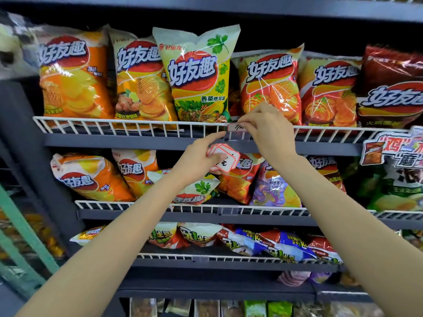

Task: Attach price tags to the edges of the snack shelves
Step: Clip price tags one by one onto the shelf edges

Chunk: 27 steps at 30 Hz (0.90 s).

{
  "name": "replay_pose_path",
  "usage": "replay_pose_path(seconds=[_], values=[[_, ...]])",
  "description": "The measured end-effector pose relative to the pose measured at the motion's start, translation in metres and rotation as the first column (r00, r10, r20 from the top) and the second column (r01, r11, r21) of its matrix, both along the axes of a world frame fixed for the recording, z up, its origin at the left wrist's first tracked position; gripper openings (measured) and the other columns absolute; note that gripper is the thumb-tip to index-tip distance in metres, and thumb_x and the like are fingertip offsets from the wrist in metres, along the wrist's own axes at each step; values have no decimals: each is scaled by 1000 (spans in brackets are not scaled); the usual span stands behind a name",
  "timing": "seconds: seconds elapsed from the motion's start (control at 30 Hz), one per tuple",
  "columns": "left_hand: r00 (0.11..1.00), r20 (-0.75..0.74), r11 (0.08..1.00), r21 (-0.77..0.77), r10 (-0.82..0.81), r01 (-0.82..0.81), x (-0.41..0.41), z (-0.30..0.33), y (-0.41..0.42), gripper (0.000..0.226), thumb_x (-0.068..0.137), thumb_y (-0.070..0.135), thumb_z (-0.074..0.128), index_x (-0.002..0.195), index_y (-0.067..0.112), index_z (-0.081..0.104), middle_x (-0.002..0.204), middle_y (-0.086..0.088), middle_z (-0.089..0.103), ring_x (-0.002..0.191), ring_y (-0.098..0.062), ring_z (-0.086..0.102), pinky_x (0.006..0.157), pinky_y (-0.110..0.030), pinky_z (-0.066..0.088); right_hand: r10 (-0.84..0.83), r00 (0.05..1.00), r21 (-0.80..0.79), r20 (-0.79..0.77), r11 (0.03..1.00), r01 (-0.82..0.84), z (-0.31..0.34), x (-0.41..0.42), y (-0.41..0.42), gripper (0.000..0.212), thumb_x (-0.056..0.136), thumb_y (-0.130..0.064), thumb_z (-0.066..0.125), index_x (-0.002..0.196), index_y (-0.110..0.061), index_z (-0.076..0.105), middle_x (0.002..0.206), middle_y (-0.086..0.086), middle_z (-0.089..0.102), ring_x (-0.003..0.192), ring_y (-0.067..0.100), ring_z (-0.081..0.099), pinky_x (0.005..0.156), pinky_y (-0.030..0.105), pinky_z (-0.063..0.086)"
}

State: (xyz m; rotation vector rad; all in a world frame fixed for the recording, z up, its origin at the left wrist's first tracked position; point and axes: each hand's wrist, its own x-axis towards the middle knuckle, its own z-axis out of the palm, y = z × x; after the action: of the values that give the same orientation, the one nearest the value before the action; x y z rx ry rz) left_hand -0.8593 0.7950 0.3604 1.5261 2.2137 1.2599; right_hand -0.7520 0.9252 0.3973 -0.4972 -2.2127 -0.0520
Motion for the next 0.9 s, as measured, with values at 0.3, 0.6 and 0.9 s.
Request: replay_pose_path(seconds=[0.3, 0.6, 0.9], values=[[992, 117, 999, -3, -38, 38, 0, 0, 0, 58, 87, 31, 60, 140, 37, 36, 141, -3, 49, 115, -33, 58, 99, -50, 46, -46, 998, 187, 38, 982, 38, -6, -3, 11, 7, 83, -6, 64, 90, -9, 63, 79, 11, 61, 79, 32, 56, 48, 30, 36], [891, 429, 986, 127, -150, 105, 0, 1, 1, 56, 92, 5, 54, 142, 22, 35, 112, -9, 63, 66, -11, 71, 56, -15, 53, -96, 995, 253, -15, 963, 96, -17, -7, 10, 13, 75, -2, 71, 82, -11, 64, 65, 7, 57, 63, 28, 54, 40, 24, 30], [888, 430, 985, 113, -164, 127, -1, 4, -1, 58, 92, 6, 54, 144, 25, 33, 129, -7, 56, 77, -14, 71, 58, -16, 54, -79, 993, 234, -83, 967, 96, -25, -6, 12, 19, 69, 1, 76, 83, -8, 69, 84, 7, 61, 73, 25, 59, 39, 21, 34]])
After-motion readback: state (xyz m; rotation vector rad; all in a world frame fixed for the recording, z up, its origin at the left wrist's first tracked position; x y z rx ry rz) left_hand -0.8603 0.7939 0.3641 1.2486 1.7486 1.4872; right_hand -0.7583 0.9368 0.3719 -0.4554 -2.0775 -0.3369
